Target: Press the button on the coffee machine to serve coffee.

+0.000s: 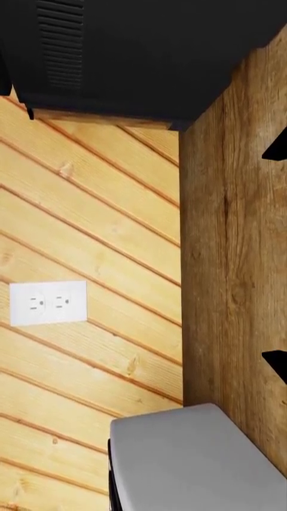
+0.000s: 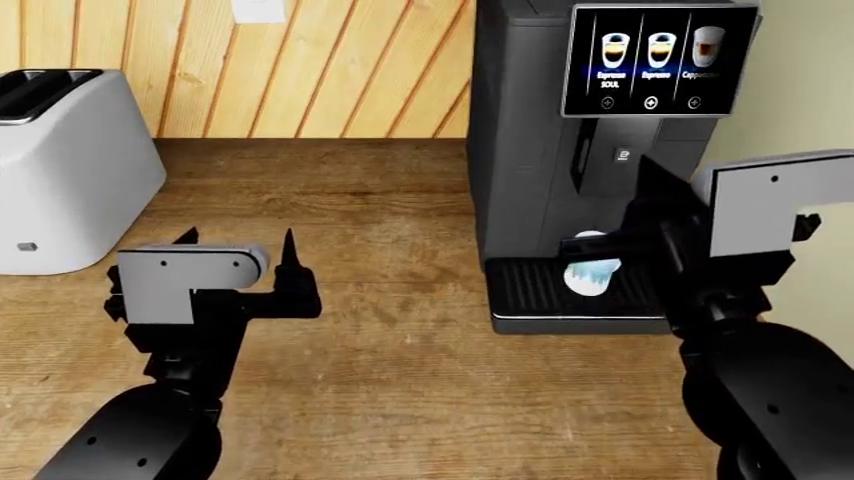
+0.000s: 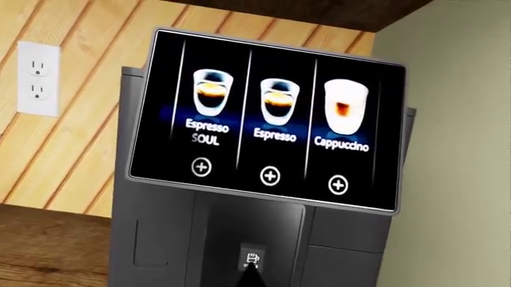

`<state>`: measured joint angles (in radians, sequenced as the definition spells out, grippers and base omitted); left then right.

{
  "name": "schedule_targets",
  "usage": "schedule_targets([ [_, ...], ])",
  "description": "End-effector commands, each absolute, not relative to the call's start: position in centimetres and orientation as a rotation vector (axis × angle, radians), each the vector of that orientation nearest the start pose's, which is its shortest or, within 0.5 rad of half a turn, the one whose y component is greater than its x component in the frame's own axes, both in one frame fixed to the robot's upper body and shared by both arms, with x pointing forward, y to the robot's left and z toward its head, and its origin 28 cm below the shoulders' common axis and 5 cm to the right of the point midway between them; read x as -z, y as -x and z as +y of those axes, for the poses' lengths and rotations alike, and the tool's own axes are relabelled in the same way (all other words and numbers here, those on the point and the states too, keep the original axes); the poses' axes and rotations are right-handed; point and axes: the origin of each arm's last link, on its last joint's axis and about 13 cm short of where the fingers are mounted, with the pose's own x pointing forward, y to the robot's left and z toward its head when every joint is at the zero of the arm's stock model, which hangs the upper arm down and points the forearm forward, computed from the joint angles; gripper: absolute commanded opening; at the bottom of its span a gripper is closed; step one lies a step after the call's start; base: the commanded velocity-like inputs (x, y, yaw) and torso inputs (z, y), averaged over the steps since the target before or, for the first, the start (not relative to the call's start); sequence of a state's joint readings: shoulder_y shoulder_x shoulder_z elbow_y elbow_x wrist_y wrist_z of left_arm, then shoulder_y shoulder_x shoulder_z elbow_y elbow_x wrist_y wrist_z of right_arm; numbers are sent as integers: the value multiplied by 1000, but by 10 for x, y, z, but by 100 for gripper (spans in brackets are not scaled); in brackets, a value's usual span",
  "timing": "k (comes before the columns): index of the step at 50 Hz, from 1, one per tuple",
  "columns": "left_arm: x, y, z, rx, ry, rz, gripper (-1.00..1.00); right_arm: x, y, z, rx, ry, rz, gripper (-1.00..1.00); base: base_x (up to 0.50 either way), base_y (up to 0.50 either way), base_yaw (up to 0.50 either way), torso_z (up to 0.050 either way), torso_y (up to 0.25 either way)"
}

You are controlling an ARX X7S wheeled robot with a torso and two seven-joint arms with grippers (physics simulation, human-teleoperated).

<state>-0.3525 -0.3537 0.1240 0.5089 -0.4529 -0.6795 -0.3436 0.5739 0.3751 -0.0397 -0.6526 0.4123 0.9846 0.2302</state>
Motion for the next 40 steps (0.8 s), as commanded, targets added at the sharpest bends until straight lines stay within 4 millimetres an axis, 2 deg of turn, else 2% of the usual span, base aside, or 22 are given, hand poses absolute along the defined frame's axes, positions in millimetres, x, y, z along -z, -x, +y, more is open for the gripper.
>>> schedule_targets([
  [1,-151,-246,232,-13,-25,-100,100,-215,-254,-138,10,147,-200,-100,0,0,0,0,0],
  [26,-151,-246,230,-18,-24,-99,100,-212,-265,-134,-22,152,-163,-100,0,0,0,0,0],
  [40,-151,-247,229,-16,-22,-98,100,-211,-270,-140,-5,154,-151,-100,0,0,0,0,0],
])
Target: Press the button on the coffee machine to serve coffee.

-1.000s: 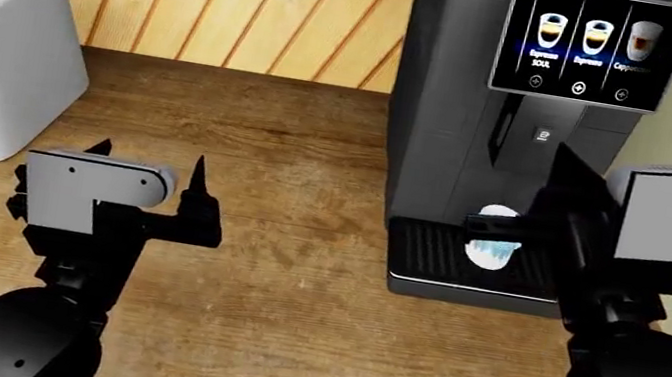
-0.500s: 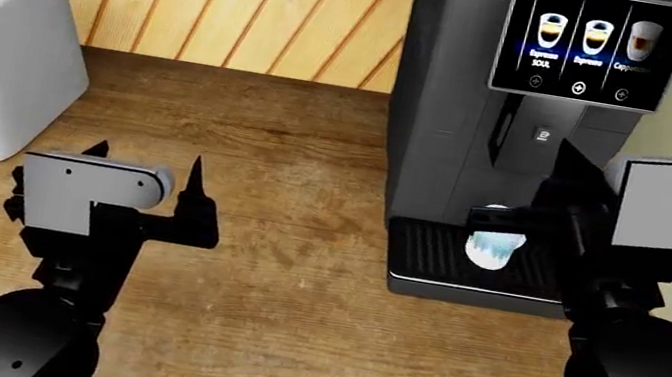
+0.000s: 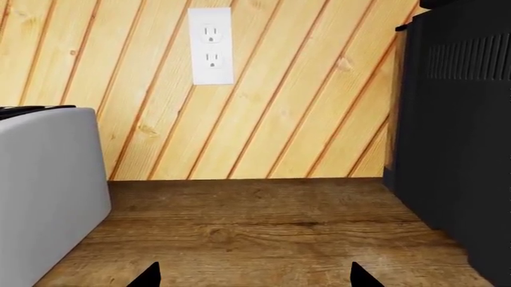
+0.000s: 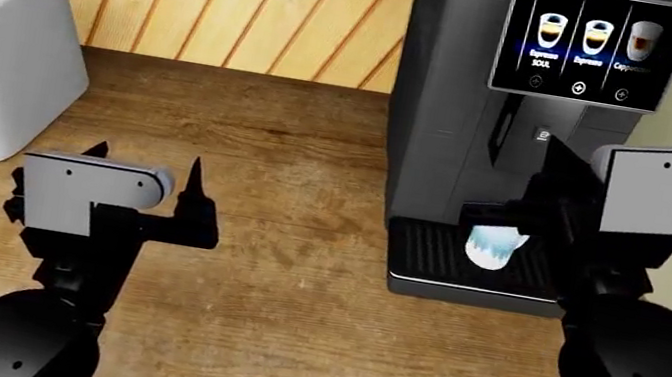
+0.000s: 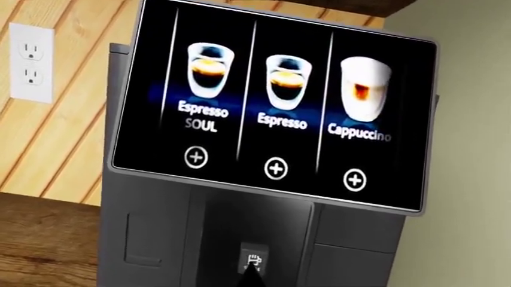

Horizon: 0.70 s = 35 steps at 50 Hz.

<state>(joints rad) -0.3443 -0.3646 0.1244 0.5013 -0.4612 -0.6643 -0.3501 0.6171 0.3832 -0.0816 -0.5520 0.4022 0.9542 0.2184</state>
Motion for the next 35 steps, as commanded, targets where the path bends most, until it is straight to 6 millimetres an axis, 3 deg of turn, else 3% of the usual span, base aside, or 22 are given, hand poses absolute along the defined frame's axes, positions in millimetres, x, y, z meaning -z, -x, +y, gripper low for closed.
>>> schedule_targets([
  [1,-152,-247,229,-17,-24,-102,100,-211,-271,-140,-6,155,-150,-100,0,0,0,0,0],
  [35,-150,-246,232,-26,-21,-104,100,-208,-286,-141,-21,161,-120,-100,0,0,0,0,0],
])
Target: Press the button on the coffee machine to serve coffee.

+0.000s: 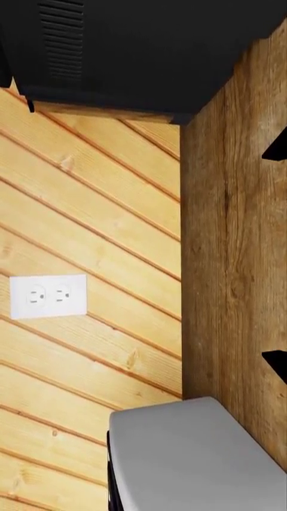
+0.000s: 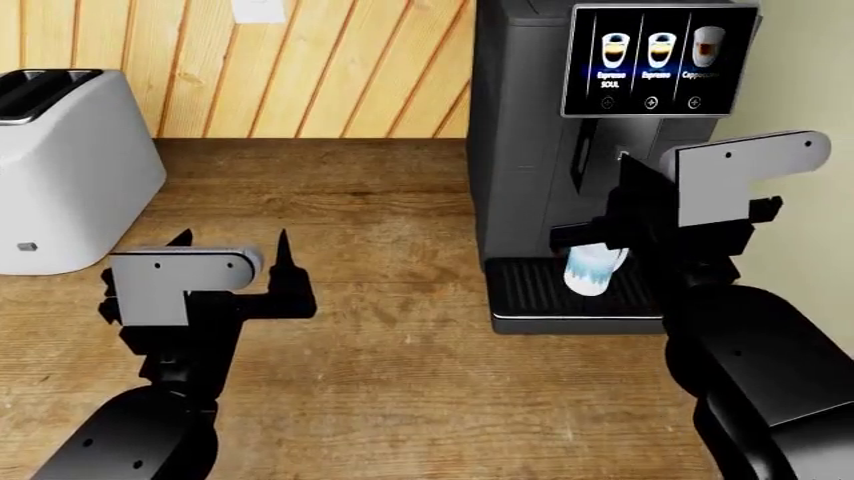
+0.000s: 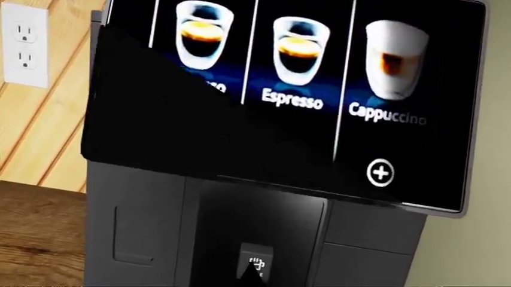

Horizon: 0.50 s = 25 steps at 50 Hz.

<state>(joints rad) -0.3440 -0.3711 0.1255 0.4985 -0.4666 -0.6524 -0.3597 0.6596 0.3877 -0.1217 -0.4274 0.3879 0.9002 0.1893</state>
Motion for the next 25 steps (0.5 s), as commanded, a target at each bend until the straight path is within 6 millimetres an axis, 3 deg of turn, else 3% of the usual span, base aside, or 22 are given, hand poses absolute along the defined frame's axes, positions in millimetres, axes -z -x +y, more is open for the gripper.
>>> schedule_targets([
  [1,-150,-246,233,-26,-21,-104,100,-208,-286,-141,-21,162,-120,-100,0,0,0,0,0],
  [25,-150,-245,234,-34,-22,-105,100,-205,-291,-140,-29,159,-103,-100,0,0,0,0,0],
])
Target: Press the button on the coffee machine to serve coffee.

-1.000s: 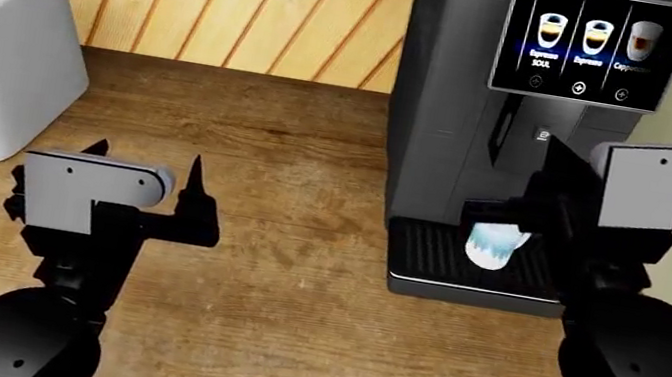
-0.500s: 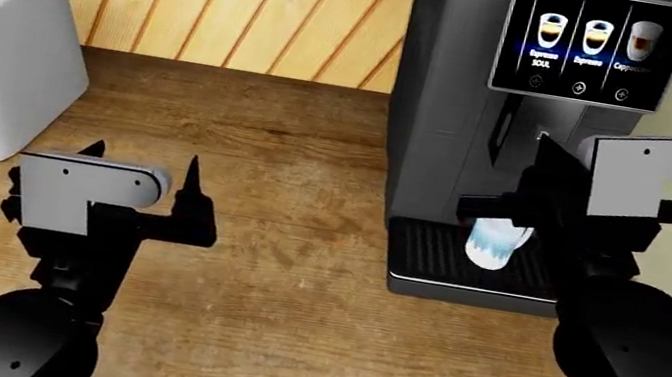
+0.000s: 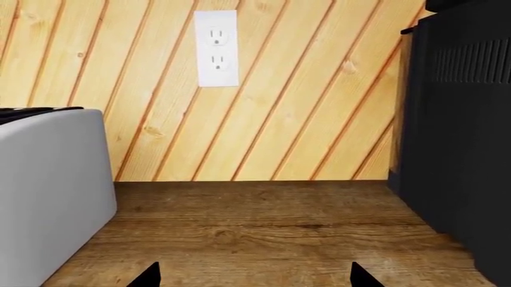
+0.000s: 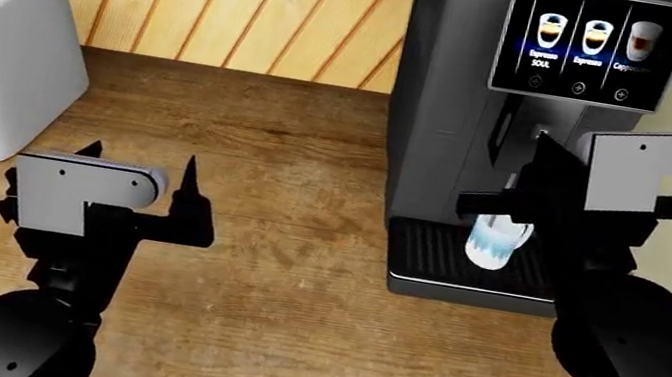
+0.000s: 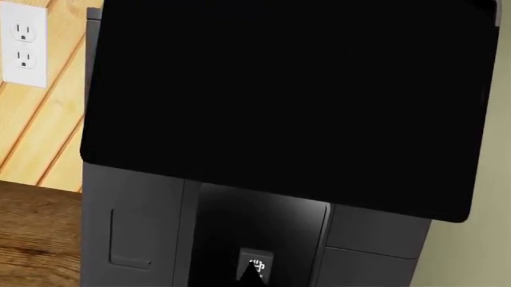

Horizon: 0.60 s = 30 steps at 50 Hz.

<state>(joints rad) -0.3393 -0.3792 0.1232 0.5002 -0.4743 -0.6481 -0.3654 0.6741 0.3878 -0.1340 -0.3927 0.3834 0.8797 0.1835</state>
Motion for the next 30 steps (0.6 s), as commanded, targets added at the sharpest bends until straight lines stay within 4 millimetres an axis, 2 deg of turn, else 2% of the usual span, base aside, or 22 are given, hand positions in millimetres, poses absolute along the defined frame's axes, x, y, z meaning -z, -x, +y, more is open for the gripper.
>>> schedule_targets([
  [1,-150,-245,233,-34,-22,-104,100,-205,-291,-140,-29,160,-103,-100,0,0,0,0,0],
  [30,-148,-247,231,-26,-25,-101,100,-203,-267,-138,-16,161,-122,-100,1,0,1,0,0],
])
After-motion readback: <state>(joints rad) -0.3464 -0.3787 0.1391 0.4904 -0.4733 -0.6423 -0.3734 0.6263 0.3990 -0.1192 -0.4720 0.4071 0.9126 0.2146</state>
